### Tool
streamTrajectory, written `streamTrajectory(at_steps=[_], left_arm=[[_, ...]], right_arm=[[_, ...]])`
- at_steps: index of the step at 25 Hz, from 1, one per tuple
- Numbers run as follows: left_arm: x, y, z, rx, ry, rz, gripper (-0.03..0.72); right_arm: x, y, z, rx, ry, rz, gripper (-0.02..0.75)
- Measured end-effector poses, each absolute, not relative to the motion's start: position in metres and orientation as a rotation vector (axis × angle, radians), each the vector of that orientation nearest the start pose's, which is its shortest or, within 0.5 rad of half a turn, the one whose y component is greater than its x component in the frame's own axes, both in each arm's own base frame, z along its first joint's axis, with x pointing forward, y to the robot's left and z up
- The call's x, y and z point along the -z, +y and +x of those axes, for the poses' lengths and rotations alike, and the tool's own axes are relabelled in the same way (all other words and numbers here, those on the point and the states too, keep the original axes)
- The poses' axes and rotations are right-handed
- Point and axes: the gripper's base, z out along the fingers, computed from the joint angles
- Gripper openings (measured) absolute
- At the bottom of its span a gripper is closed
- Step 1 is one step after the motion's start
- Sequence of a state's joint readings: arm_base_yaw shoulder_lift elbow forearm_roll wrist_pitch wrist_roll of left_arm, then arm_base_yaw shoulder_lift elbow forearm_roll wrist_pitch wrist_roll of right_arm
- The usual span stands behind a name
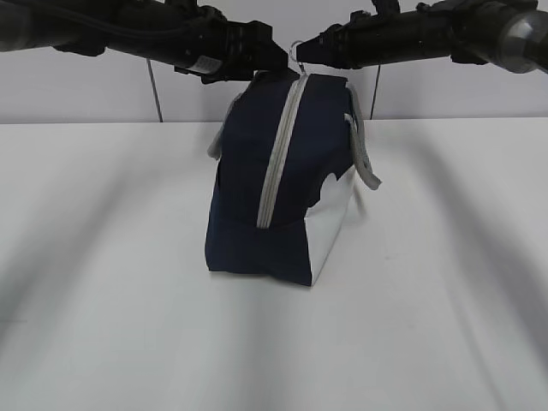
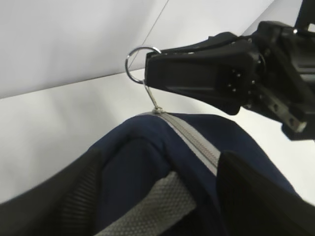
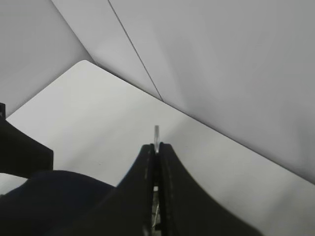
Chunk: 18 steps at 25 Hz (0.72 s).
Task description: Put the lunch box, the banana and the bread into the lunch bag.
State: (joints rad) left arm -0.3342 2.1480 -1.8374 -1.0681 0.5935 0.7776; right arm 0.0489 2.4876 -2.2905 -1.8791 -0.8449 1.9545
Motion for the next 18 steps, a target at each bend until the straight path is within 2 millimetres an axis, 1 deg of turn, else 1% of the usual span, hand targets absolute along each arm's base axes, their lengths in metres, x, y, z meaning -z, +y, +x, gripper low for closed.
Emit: streamTrajectory(at_steps=[2, 4, 6, 9, 11, 14, 18], left_arm=[[-0.261, -0.210, 0.462, 0.859, 2.106, 0.448, 0.458], [-0.259, -0.214, 0.461, 0.858, 2.104, 0.445, 0.391], [-0.259, -0.216, 0.461, 0.851, 2.099, 0.441, 0.290], [-0.259, -0.217, 0.461, 0.849, 2.097, 0.440, 0.158], [-0.258, -0.217, 0.461, 0.848, 2.098, 0.441, 0.094], [-0.262, -0.217, 0.460, 0.844, 2.091, 0.448, 0.038], [-0.279, -0.214, 0.454, 0.815, 2.063, 0.491, 0.032]], right_arm=[[-0.231, 0.092, 0.553, -0.782, 1.855, -0.605, -0.016], [-0.231, 0.092, 0.553, -0.784, 1.856, -0.603, -0.016], [-0.231, 0.092, 0.553, -0.784, 1.856, -0.603, -0.016], [-0.231, 0.092, 0.553, -0.784, 1.856, -0.603, -0.016], [-0.231, 0.092, 0.553, -0.784, 1.856, -0.603, -0.016], [-0.231, 0.092, 0.553, -0.783, 1.857, -0.599, -0.016], [-0.232, 0.090, 0.556, -0.774, 1.868, -0.536, -0.016]])
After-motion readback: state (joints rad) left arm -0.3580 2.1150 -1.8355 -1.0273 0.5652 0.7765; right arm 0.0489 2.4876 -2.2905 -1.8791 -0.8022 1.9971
